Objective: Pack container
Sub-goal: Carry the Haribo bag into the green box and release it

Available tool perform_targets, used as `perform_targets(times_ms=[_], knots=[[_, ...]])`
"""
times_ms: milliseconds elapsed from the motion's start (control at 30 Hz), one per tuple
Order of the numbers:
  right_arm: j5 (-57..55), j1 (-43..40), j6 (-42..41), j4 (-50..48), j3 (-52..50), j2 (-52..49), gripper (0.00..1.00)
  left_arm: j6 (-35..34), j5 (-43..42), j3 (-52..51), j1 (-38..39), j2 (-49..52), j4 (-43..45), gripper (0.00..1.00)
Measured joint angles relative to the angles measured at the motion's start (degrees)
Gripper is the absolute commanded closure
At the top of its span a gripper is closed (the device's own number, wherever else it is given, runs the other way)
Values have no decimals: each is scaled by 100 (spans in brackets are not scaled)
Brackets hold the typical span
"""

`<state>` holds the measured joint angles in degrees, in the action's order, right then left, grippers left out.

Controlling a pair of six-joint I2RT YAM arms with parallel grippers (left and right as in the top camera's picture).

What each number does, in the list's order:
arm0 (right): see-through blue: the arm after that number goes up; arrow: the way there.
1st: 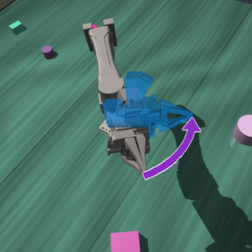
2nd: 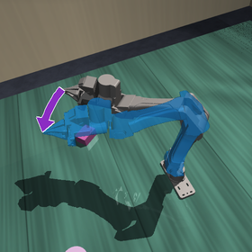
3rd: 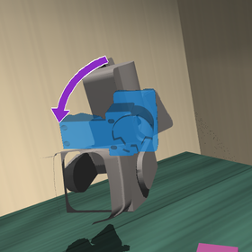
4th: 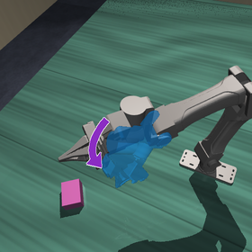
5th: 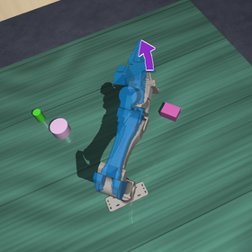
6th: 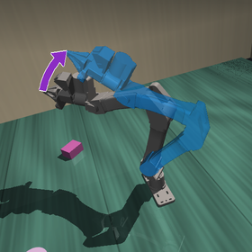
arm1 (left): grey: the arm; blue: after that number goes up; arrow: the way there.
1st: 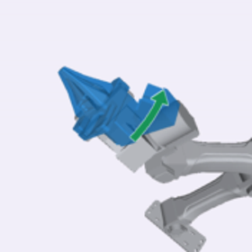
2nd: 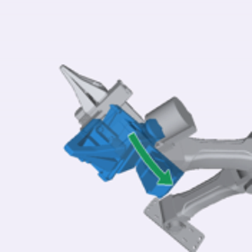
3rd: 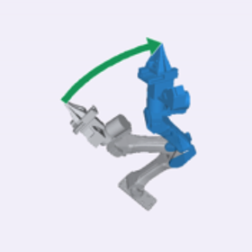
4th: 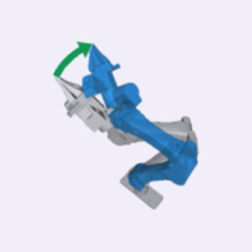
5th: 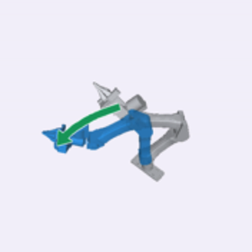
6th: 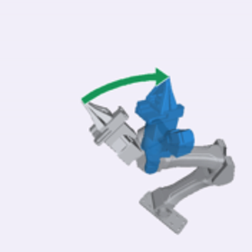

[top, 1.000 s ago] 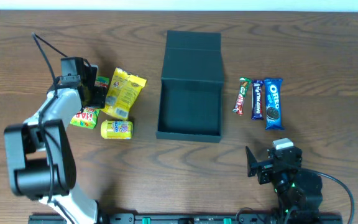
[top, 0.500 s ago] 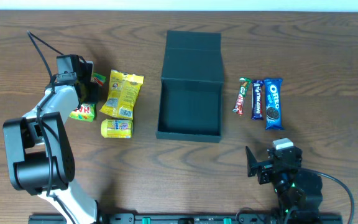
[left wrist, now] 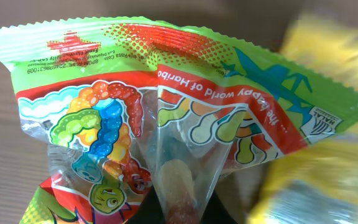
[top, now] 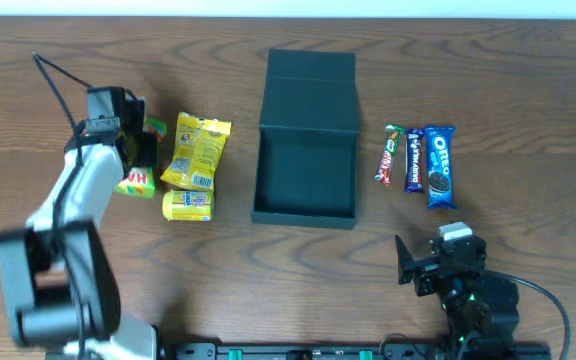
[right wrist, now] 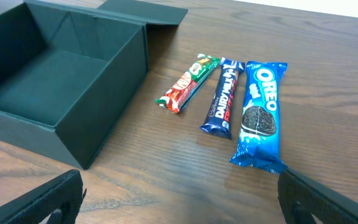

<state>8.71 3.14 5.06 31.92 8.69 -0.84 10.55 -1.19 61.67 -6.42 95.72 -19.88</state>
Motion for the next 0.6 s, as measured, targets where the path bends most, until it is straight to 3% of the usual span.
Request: perform_targets(times_ms=[300,600], knots=[[-2,0,0,-2,0,0,1,-295,11,7,1307,-1744,-247,94],[-4,0,2,-2,0,0,1,-2474,361,7,3823,-1633,-175,94]])
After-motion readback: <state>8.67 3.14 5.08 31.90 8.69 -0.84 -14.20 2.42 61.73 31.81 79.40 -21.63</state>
